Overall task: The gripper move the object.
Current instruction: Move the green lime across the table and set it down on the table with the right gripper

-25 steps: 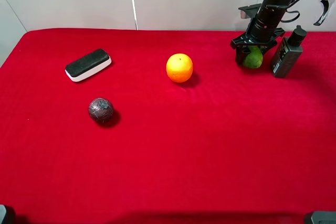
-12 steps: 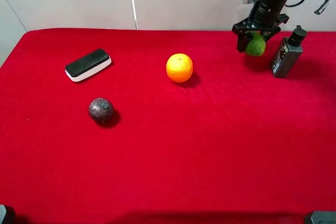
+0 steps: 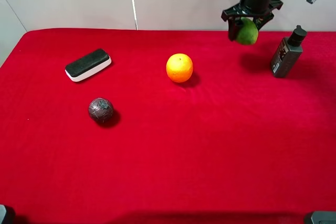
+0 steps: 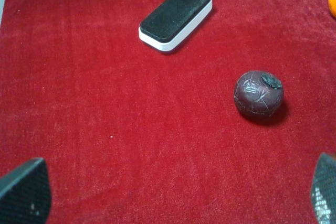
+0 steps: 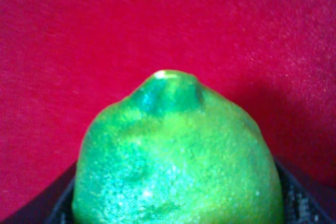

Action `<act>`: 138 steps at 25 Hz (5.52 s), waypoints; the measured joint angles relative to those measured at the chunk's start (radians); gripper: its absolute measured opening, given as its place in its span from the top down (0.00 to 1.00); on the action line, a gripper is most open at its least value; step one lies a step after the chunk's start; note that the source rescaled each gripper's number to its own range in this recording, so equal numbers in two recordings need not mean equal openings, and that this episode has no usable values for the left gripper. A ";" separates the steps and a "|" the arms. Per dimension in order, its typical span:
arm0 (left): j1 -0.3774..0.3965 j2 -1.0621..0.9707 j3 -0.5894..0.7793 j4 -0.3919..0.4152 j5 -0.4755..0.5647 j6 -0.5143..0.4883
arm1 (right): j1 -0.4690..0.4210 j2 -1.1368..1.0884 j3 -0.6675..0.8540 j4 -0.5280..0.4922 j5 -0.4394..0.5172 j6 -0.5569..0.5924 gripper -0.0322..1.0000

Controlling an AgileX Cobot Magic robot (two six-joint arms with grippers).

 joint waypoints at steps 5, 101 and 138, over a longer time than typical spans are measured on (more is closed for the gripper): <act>0.000 0.000 0.000 0.000 0.000 0.000 | 0.039 -0.045 0.000 -0.004 0.001 0.022 0.97; 0.000 0.000 0.000 0.000 0.000 0.000 | 0.516 0.340 -0.291 0.211 -0.337 0.411 0.97; 0.000 0.000 0.000 0.000 0.000 0.000 | 0.516 0.256 -0.298 0.173 -0.276 0.399 0.10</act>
